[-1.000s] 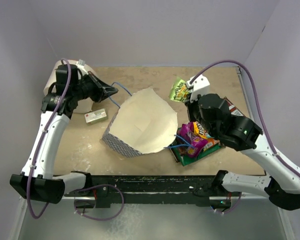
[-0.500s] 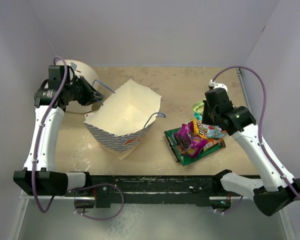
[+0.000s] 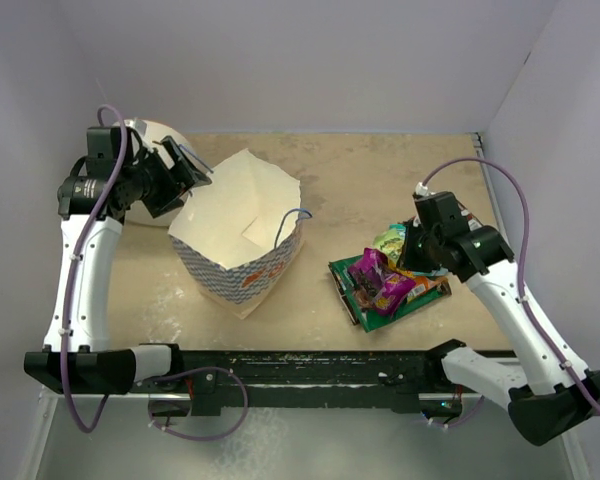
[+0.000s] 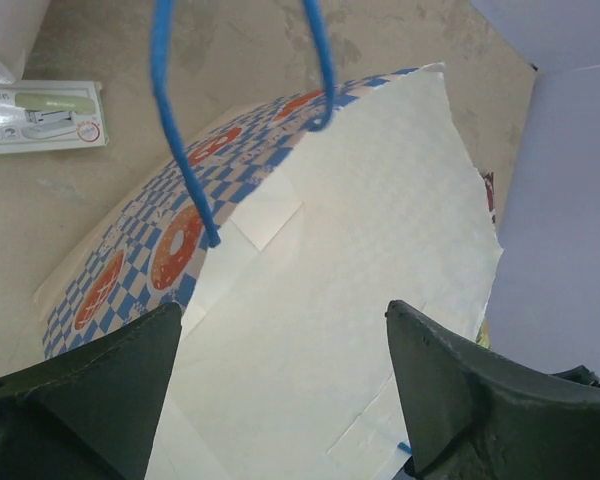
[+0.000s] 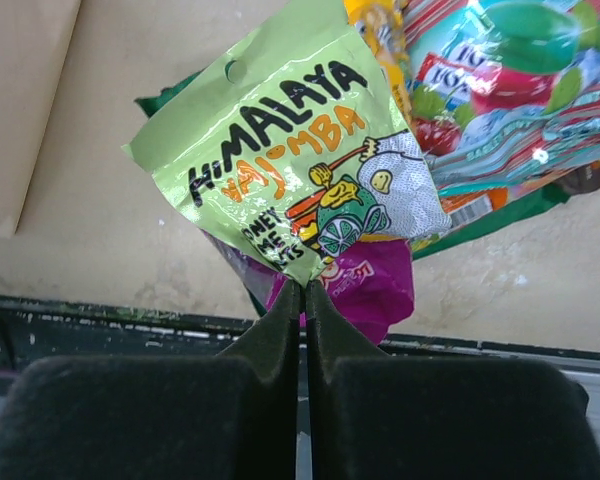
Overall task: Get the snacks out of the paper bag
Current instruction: Adjust the paper bag at the center of the board.
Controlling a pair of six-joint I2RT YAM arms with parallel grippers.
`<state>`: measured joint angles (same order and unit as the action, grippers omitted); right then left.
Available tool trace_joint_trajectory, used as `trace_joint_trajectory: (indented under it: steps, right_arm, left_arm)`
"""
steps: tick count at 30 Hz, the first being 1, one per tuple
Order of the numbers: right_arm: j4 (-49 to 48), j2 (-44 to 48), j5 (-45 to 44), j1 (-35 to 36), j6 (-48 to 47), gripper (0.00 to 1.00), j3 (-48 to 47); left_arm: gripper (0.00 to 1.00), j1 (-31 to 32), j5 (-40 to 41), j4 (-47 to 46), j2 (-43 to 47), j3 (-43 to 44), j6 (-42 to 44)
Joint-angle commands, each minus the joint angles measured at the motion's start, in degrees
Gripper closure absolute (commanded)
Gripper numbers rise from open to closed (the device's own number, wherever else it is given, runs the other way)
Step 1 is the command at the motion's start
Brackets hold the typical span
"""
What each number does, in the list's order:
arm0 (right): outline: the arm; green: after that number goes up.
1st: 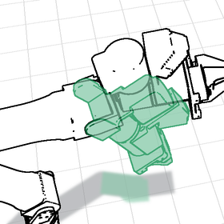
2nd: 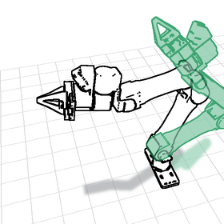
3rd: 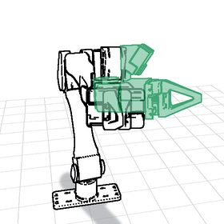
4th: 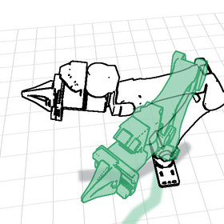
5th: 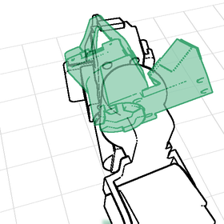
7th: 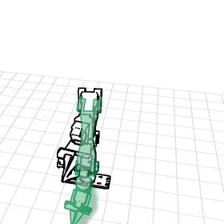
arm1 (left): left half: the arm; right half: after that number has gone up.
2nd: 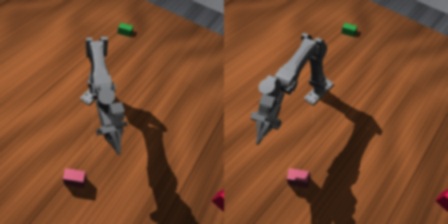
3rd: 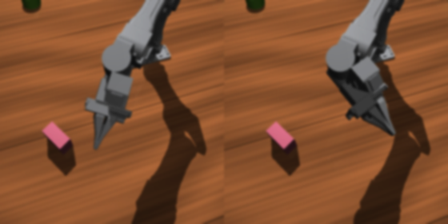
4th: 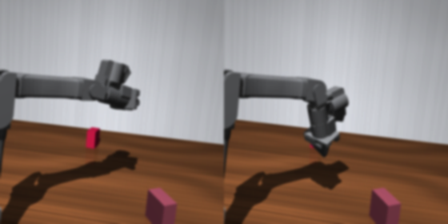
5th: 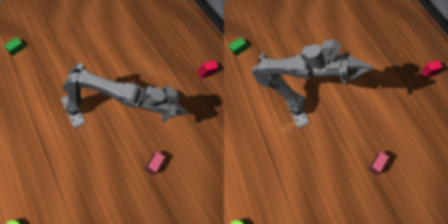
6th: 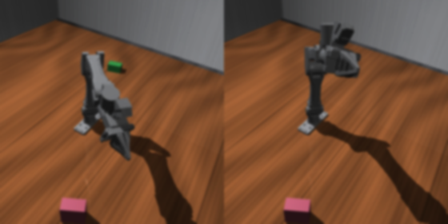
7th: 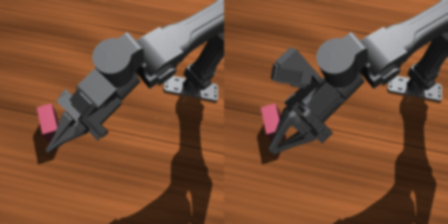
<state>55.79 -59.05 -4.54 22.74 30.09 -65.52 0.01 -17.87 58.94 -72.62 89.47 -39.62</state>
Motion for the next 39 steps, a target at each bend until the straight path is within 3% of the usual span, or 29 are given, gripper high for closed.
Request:
trace_joint_trajectory:
  steps: [1, 14, 24, 27, 32, 39]
  right_arm:
    - [1.51, 1.56, 4.71, -0.21, -0.55, 1.00, 0.54]
    - [3.96, 1.64, 3.53, -0.17, -0.99, 1.00, 2.84]
    - [5.65, 2.52, 6.44, -0.18, -2.16, 1.00, 4.15]
    - [4.84, 2.12, 6.72, -0.15, -2.60, 0.91, 4.50]
    - [5.73, 0.90, 6.94, -0.16, -2.89, 0.59, 1.88]
    - [9.62, 0.49, 6.57, -0.16, -4.92, 0.29, -6.81]
  left_arm:
    - [0.11, -0.36, 0.54, -0.60, 0.87, 4.81, 1.83]
    - [0.01, -0.41, 3.84, 2.20, -0.25, 14.45, 4.71]
    - [0.01, -0.36, 4.29, 2.30, -1.27, 16.74, 5.27]
    - [0.01, -0.36, 4.26, 2.32, -1.75, 17.86, 5.58]
    - [0.01, -0.36, 4.95, 2.73, -2.05, 19.69, 6.60]
    - [0.01, -0.36, 7.63, 3.46, -1.94, 22.38, 9.09]
